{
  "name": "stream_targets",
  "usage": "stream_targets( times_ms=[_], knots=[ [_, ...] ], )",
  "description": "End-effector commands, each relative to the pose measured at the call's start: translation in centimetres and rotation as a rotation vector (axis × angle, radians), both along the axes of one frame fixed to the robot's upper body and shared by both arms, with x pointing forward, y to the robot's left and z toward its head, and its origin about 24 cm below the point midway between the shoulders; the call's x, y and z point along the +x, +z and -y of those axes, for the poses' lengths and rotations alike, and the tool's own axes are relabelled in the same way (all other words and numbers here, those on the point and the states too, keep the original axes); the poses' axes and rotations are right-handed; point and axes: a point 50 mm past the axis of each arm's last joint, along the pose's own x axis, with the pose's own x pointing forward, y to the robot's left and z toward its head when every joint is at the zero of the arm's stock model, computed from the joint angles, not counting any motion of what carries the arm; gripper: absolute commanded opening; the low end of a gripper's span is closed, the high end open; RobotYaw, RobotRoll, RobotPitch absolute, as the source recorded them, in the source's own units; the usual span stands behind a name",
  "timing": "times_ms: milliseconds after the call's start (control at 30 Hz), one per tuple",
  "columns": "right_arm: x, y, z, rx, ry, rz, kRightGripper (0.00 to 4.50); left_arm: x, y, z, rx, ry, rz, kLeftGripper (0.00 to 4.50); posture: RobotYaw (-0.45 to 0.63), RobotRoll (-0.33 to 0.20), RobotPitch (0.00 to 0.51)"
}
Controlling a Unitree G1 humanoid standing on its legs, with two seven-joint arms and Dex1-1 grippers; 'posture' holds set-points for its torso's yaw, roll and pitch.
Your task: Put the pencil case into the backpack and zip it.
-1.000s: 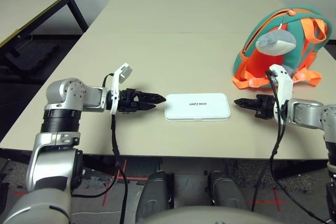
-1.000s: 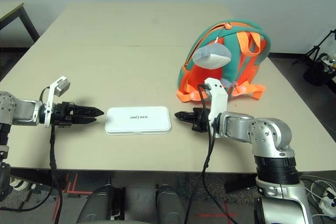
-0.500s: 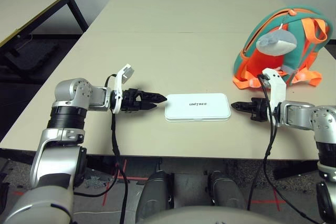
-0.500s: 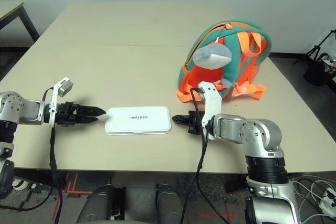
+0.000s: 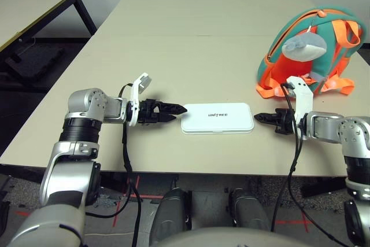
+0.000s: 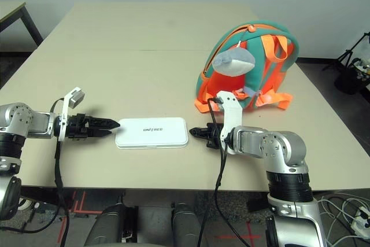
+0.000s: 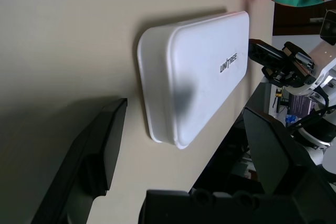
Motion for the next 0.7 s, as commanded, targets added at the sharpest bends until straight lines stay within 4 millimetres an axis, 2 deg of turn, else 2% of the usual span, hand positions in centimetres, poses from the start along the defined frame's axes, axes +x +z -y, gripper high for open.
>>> stream_targets(
  times_ms=[33, 233, 433, 700],
  knots=[
    [0.1, 0.1, -0.2, -0.023, 0.013, 0.011, 0.01, 0.3, -0.5, 0.4, 0.016, -0.004, -0.01, 4.5, -0.07, 0.0, 0.073],
    [0.1, 0.1, -0.2, -0.041, 0.019, 0.017, 0.01, 0.6, -1.3, 1.3, 0.008, -0.012, -0.02, 4.5, -0.07, 0.0, 0.074],
    [0.1, 0.2, -1.2, -0.031, 0.049, 0.02, 0.01, 0.7, -2.0, 2.4, -0.006, -0.022, -0.04, 4.5, -0.07, 0.0, 0.078],
    [0.4, 0.6, -2.4, -0.016, 0.082, 0.033, 0.01, 0.5, -2.1, 2.3, -0.004, -0.022, -0.063, 4.5, -0.07, 0.0, 0.082]
  ],
)
